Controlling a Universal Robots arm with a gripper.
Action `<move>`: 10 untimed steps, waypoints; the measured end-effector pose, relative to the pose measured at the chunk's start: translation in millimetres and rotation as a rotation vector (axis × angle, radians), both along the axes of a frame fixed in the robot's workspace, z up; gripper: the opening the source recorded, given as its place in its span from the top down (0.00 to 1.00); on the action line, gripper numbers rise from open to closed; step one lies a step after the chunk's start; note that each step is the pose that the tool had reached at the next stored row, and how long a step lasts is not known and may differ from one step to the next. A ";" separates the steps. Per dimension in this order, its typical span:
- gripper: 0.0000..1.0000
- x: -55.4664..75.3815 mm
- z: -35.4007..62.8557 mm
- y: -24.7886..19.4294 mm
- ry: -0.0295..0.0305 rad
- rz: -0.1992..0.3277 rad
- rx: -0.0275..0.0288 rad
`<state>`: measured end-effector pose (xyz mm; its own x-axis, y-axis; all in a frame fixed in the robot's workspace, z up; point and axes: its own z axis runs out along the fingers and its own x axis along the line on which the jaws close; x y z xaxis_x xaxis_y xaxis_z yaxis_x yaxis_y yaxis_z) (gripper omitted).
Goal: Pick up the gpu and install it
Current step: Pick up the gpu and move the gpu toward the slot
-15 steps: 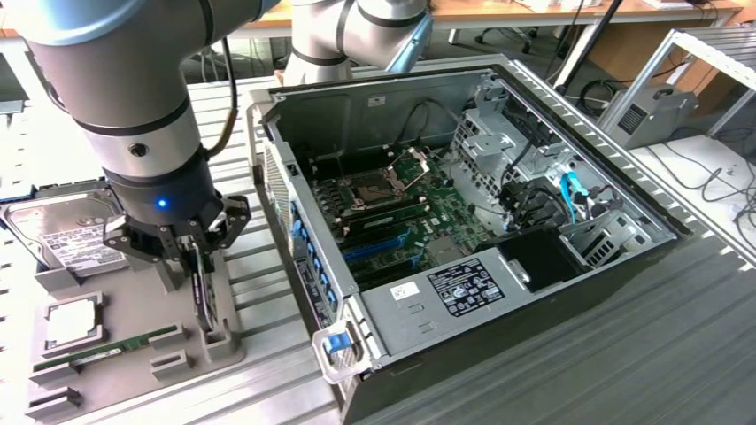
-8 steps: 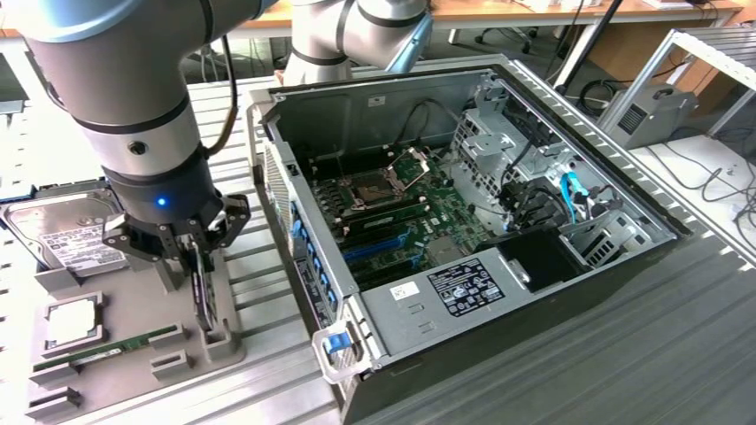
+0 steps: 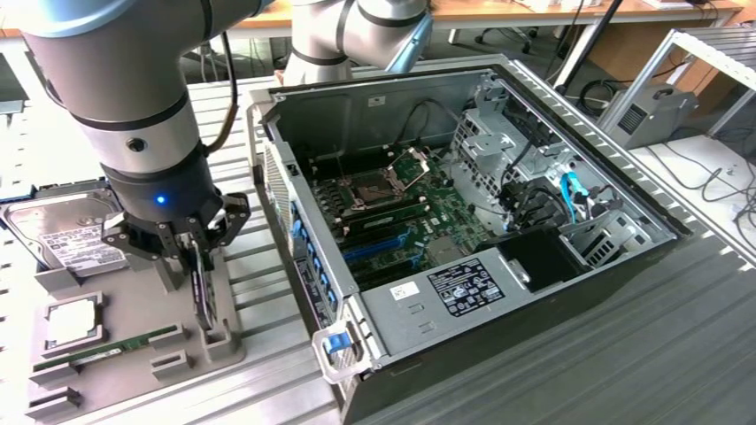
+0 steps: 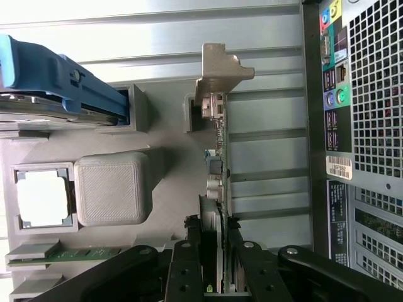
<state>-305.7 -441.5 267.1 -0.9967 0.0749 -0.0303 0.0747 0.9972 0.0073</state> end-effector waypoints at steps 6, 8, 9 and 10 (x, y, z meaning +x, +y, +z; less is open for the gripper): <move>0.73 0.0 1.5 0.0 0.0000 0.000 0.0000; 0.73 0.0 2.0 0.0 0.0000 0.000 0.0000; 0.73 0.0 2.3 0.0 0.0000 0.000 0.0000; 0.73 0.0 2.6 0.0 0.0000 0.000 0.0000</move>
<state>-305.7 -441.6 269.7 -0.9967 0.0749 -0.0304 0.0747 0.9972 0.0073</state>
